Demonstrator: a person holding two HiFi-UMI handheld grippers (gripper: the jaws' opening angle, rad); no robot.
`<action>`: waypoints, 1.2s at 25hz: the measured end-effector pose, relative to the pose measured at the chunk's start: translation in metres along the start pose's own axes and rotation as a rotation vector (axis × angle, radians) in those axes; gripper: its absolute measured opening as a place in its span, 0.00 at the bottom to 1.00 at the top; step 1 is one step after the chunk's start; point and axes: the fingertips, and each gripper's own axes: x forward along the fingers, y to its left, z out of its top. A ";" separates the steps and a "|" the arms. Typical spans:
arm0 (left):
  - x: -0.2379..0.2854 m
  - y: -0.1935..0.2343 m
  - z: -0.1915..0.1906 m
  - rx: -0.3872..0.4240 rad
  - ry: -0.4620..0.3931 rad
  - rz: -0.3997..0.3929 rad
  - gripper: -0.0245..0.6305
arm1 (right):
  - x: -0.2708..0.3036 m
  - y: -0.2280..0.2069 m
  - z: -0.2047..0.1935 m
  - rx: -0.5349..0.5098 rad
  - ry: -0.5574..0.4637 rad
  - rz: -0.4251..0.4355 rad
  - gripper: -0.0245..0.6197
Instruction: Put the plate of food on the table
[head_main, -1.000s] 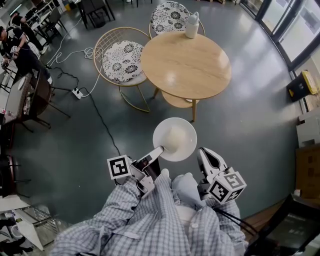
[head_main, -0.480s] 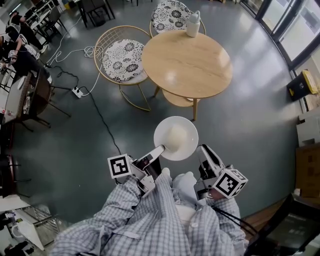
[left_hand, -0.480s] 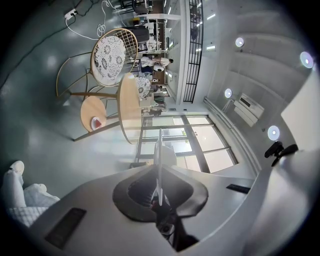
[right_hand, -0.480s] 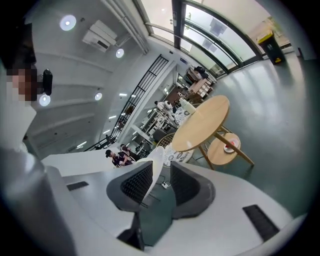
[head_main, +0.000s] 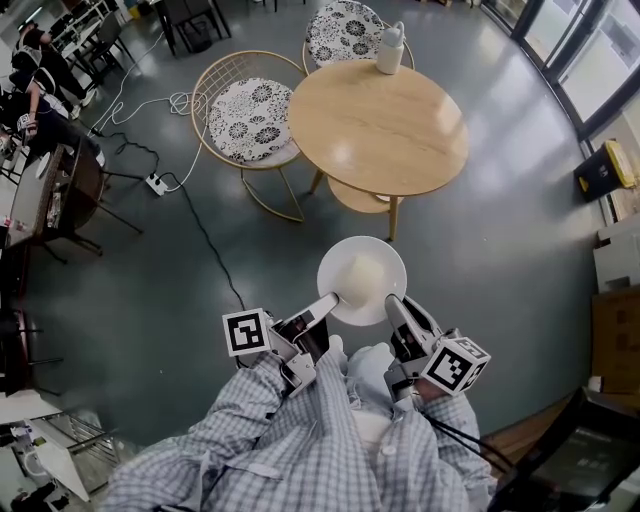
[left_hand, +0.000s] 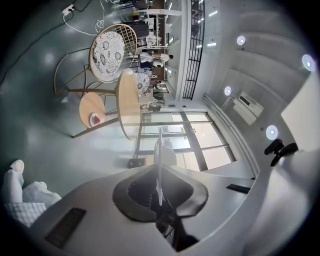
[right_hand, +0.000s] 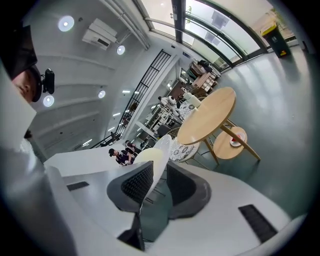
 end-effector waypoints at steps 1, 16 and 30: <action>-0.001 0.000 0.000 -0.003 0.003 -0.001 0.07 | 0.001 0.001 -0.001 -0.001 -0.001 -0.001 0.18; -0.007 0.000 -0.004 0.003 0.031 0.011 0.07 | -0.004 0.003 -0.011 0.012 -0.019 -0.005 0.17; 0.011 -0.003 0.005 0.006 -0.020 0.002 0.07 | 0.008 -0.006 0.010 0.007 0.011 0.021 0.17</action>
